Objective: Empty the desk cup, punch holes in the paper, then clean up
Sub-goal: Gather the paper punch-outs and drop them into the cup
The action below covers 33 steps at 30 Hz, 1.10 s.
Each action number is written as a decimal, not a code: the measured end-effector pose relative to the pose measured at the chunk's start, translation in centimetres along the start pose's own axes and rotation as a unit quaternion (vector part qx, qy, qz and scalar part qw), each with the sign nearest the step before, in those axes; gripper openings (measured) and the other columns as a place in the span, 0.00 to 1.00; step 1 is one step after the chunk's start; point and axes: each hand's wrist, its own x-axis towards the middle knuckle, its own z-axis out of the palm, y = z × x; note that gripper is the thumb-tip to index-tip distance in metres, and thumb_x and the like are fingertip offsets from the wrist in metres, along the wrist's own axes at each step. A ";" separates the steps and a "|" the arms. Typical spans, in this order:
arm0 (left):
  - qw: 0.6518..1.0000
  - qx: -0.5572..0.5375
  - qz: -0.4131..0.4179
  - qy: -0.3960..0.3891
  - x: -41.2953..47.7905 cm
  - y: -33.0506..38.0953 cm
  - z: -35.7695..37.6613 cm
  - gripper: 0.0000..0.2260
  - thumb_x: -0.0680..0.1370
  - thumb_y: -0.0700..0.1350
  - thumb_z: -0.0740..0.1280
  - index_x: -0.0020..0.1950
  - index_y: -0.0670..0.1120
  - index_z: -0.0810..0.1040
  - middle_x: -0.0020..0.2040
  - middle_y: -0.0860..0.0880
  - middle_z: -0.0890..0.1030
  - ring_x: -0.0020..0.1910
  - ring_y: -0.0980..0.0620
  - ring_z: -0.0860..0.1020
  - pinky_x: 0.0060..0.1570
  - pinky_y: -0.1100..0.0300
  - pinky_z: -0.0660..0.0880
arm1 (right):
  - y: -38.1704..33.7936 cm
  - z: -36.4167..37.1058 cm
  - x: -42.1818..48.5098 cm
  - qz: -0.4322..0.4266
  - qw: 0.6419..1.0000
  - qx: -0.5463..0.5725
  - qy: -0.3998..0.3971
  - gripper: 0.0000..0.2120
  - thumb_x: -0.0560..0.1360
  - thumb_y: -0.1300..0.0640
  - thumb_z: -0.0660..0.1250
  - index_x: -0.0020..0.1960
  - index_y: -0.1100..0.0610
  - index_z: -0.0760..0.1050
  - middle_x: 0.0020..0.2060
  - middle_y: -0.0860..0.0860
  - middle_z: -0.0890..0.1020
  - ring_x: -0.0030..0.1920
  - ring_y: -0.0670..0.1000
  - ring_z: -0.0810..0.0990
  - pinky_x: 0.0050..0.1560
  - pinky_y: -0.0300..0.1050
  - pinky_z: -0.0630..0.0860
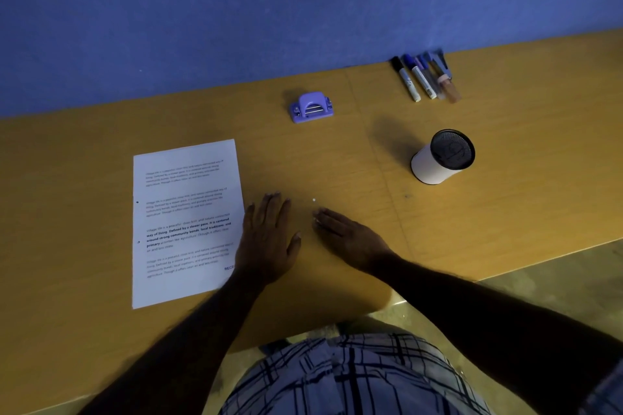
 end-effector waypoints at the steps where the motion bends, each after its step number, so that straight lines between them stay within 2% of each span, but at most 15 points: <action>1: 1.000 -0.001 0.000 -0.001 0.1 0.0 -0.1 0.30 0.77 0.57 0.58 0.74 0.41 0.65 0.75 0.39 0.66 0.75 0.39 0.62 0.72 0.39 0.59 | 0.2 0.2 -0.2 0.005 1.000 0.006 -0.010 0.28 0.81 0.60 0.60 0.79 0.55 0.55 0.79 0.52 0.54 0.78 0.50 0.50 0.69 0.43 0.51; 3: 1.000 -0.009 0.000 0.001 0.2 0.1 -0.3 0.29 0.77 0.57 0.58 0.74 0.41 0.66 0.74 0.39 0.67 0.74 0.39 0.64 0.71 0.39 0.60 | 0.5 -0.2 -0.1 0.017 0.999 0.029 -0.023 0.26 0.82 0.59 0.58 0.78 0.55 0.58 0.79 0.51 0.56 0.78 0.47 0.50 0.73 0.44 0.50; 5: 1.000 -0.012 0.001 0.006 0.1 0.1 -0.5 0.28 0.77 0.57 0.59 0.72 0.42 0.68 0.73 0.38 0.68 0.73 0.38 0.65 0.71 0.39 0.62 | 0.5 -0.9 0.1 -0.010 0.999 0.030 -0.005 0.23 0.80 0.62 0.62 0.75 0.58 0.65 0.76 0.54 0.65 0.76 0.51 0.60 0.73 0.48 0.62; 7: 1.000 -0.013 0.005 0.008 0.0 0.2 -0.6 0.27 0.77 0.57 0.59 0.71 0.42 0.69 0.72 0.39 0.69 0.72 0.38 0.66 0.70 0.39 0.63 | 0.4 -1.5 0.4 -0.064 0.997 -0.022 0.041 0.22 0.74 0.66 0.70 0.68 0.62 0.74 0.68 0.59 0.75 0.68 0.59 0.74 0.61 0.50 0.76; 10: 1.000 -0.015 0.004 0.012 -0.1 0.1 -0.6 0.26 0.77 0.57 0.58 0.70 0.42 0.71 0.71 0.39 0.71 0.71 0.38 0.67 0.69 0.40 0.64 | 0.3 -2.1 0.8 -0.091 0.991 -0.050 0.080 0.20 0.68 0.67 0.75 0.60 0.64 0.79 0.60 0.60 0.81 0.58 0.61 0.81 0.48 0.50 0.82; 13: 1.000 -0.015 0.000 0.016 -0.1 0.0 -0.6 0.25 0.78 0.58 0.58 0.68 0.43 0.72 0.69 0.39 0.72 0.70 0.39 0.69 0.68 0.40 0.65 | 0.2 -2.3 1.5 -0.100 0.989 -0.057 0.095 0.16 0.69 0.67 0.74 0.57 0.64 0.81 0.57 0.59 0.82 0.53 0.60 0.82 0.43 0.49 0.83; 16: 1.000 -0.016 -0.001 0.020 -0.2 0.0 -0.5 0.26 0.77 0.58 0.56 0.67 0.43 0.73 0.68 0.39 0.73 0.68 0.38 0.71 0.66 0.41 0.67 | 0.3 -2.4 2.2 -0.106 0.986 -0.068 0.105 0.13 0.71 0.65 0.73 0.55 0.63 0.81 0.55 0.58 0.82 0.51 0.58 0.81 0.42 0.47 0.81; 19: 1.000 -0.014 -0.001 0.026 -0.3 -0.1 -0.4 0.25 0.77 0.58 0.56 0.66 0.43 0.74 0.66 0.39 0.74 0.66 0.39 0.72 0.65 0.41 0.68 | 0.3 -2.3 2.8 -0.105 0.987 -0.071 0.098 0.11 0.74 0.64 0.67 0.55 0.63 0.81 0.55 0.59 0.81 0.52 0.59 0.80 0.44 0.49 0.81; 21: 1.000 -0.012 0.000 0.026 -0.2 -0.1 -0.5 0.25 0.77 0.58 0.56 0.65 0.43 0.74 0.66 0.40 0.75 0.66 0.39 0.72 0.64 0.42 0.68 | 0.2 -2.3 3.2 -0.089 0.989 -0.069 0.093 0.10 0.74 0.64 0.68 0.55 0.63 0.80 0.55 0.59 0.80 0.55 0.59 0.79 0.50 0.50 0.80; 24: 1.000 -0.012 0.002 0.023 -0.1 -0.1 -0.6 0.26 0.77 0.59 0.55 0.66 0.43 0.75 0.66 0.40 0.75 0.66 0.39 0.72 0.64 0.42 0.68 | 0.2 -2.5 4.0 -0.020 0.996 0.007 0.086 0.10 0.76 0.63 0.66 0.57 0.61 0.80 0.58 0.58 0.80 0.60 0.57 0.76 0.60 0.47 0.73; 26: 1.000 -0.013 0.002 0.017 0.1 0.0 -0.7 0.26 0.77 0.58 0.55 0.67 0.43 0.74 0.67 0.40 0.74 0.68 0.39 0.71 0.66 0.41 0.67 | 0.2 -3.0 4.1 0.047 0.985 0.126 0.109 0.09 0.76 0.66 0.66 0.53 0.61 0.82 0.53 0.56 0.83 0.55 0.51 0.79 0.57 0.43 0.74; 27: 1.000 -0.016 0.001 0.016 0.2 0.1 -0.8 0.26 0.77 0.58 0.56 0.67 0.43 0.74 0.68 0.40 0.74 0.68 0.39 0.71 0.67 0.41 0.66 | 0.2 -3.3 4.1 0.083 0.967 0.202 0.129 0.08 0.74 0.68 0.66 0.49 0.61 0.83 0.48 0.55 0.84 0.50 0.49 0.81 0.53 0.42 0.76; 29: 1.000 -0.024 0.003 0.014 0.5 0.4 -0.9 0.25 0.77 0.57 0.58 0.68 0.43 0.73 0.68 0.40 0.73 0.69 0.39 0.70 0.67 0.40 0.67 | 0.4 -3.4 3.9 0.180 0.904 0.357 0.153 0.07 0.73 0.70 0.68 0.46 0.62 0.84 0.44 0.54 0.85 0.45 0.47 0.83 0.48 0.40 0.78; 31: 1.000 -0.025 0.012 0.007 0.9 0.8 -1.0 0.25 0.77 0.57 0.59 0.68 0.43 0.72 0.69 0.40 0.73 0.69 0.39 0.70 0.68 0.41 0.66 | 0.6 -3.5 3.6 0.287 0.806 0.492 0.158 0.07 0.73 0.68 0.70 0.49 0.61 0.84 0.44 0.52 0.86 0.46 0.49 0.83 0.48 0.39 0.79; 33: 0.999 -0.029 0.023 0.003 1.3 1.1 -1.0 0.25 0.78 0.56 0.61 0.69 0.43 0.71 0.69 0.40 0.72 0.70 0.40 0.69 0.69 0.42 0.66 | 0.6 -3.6 3.4 0.341 0.691 0.615 0.165 0.09 0.73 0.67 0.71 0.52 0.61 0.83 0.45 0.52 0.85 0.48 0.50 0.83 0.49 0.39 0.79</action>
